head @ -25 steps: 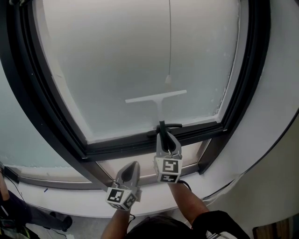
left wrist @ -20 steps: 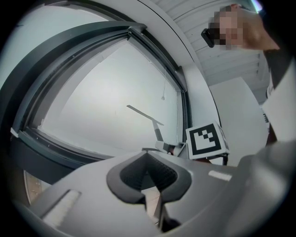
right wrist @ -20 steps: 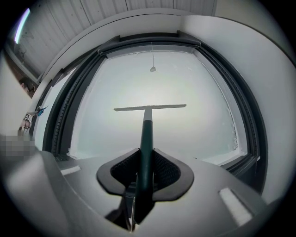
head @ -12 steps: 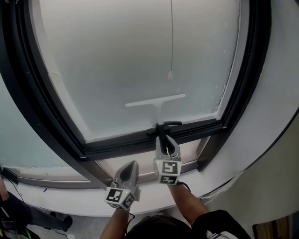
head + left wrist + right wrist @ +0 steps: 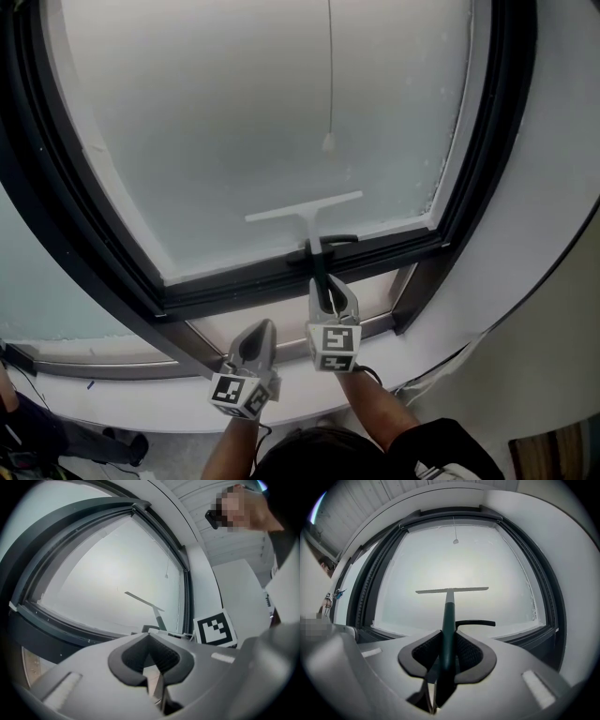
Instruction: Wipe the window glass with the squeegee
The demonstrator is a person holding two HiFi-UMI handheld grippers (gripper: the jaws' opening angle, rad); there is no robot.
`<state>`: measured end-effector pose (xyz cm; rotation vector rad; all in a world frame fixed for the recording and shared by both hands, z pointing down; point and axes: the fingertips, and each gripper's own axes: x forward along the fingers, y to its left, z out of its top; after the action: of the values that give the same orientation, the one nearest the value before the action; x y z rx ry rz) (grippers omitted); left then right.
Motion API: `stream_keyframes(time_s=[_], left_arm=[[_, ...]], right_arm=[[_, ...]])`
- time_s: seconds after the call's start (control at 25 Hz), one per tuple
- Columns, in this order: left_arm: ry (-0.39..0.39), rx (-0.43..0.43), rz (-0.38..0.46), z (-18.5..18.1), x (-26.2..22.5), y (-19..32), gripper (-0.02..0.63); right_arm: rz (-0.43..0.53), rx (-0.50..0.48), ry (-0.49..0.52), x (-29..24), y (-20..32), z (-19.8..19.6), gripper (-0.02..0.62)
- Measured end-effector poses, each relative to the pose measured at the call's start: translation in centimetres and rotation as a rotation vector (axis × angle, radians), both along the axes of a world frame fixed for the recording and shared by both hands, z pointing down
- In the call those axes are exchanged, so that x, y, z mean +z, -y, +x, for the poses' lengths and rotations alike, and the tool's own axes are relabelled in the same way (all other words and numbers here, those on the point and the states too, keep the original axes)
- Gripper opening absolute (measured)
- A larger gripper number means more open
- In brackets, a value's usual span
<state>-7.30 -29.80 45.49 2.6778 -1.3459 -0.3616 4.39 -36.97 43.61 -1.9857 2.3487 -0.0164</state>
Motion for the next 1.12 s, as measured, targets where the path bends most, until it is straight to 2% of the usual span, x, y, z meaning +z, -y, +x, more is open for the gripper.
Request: stream_keyframes(time_s=[0.44,0.8,1.12], left_arm=[[0.006,-0.017,0.004,-0.5,0.0,0.1,-0.002],[-0.028,-0.070,0.017,-1.6,0.3,-0.2,-0.002],[-0.030,-0.054,-0.010,-1.5,1.0,-0.2,-0.002]], right_arm=[[-0.055,0.000,0.021,2.1,-0.7,-0.1,0.095],[-0.087,0.000,0.016,3.5,-0.9,-0.1,0.095],[-0.128,0.003,0.004,5.0,-1.4,-0.1,0.095]])
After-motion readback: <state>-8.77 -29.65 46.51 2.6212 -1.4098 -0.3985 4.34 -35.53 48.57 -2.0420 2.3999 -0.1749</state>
